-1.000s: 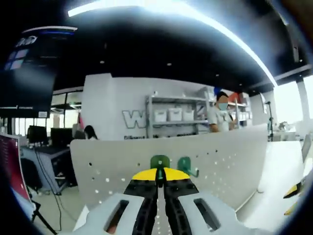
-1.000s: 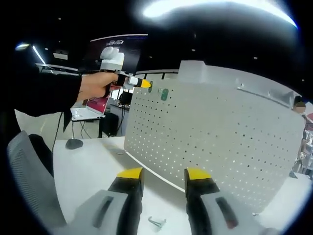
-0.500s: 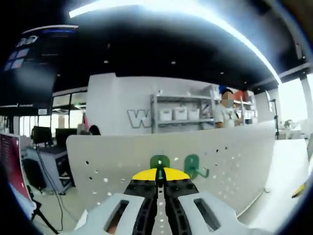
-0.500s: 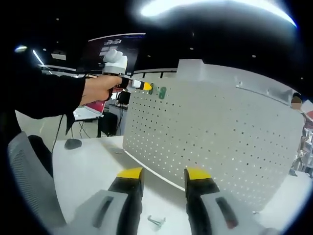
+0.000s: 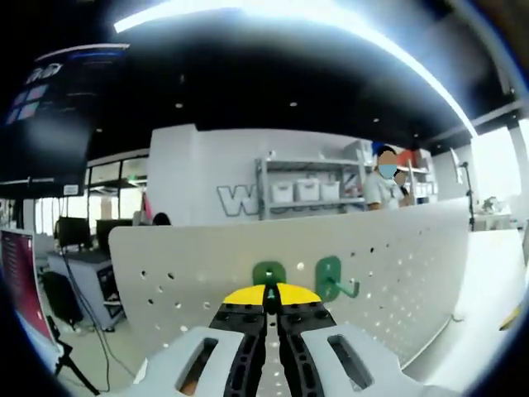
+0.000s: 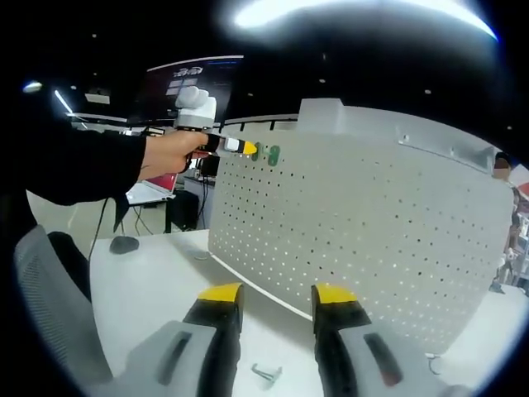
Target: Insert the hook assembly into the mounting plate slot until the hook locks in place.
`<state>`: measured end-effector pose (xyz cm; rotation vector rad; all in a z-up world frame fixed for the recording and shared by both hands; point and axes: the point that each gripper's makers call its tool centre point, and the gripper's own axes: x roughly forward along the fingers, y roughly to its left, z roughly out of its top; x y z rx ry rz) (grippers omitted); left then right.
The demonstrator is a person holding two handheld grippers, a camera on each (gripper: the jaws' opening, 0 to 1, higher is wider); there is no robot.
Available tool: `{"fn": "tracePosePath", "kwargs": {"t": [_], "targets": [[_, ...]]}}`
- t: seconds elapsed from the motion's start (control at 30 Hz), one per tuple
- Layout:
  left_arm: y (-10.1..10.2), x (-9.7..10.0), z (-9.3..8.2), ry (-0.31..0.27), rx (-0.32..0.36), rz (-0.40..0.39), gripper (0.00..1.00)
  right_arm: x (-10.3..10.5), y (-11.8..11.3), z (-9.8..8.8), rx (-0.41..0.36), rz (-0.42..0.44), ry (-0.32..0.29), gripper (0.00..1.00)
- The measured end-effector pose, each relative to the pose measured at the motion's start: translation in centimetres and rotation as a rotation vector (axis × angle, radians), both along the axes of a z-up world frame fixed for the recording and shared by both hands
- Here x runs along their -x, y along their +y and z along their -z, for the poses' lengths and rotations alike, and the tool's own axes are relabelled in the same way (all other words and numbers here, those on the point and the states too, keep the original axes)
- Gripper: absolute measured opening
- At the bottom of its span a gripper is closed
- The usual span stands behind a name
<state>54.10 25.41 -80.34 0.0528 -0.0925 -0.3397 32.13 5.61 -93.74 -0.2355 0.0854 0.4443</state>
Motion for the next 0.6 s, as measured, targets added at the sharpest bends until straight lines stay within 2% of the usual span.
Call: {"fn": "tracePosePath", "kwargs": {"t": [0.6], "targets": [[-0.70,0.27,-0.08,-0.096,-0.367,-0.115,0.04,-0.07,0.14,0.37,-0.007,-0.004,0.017,0.29]]}}
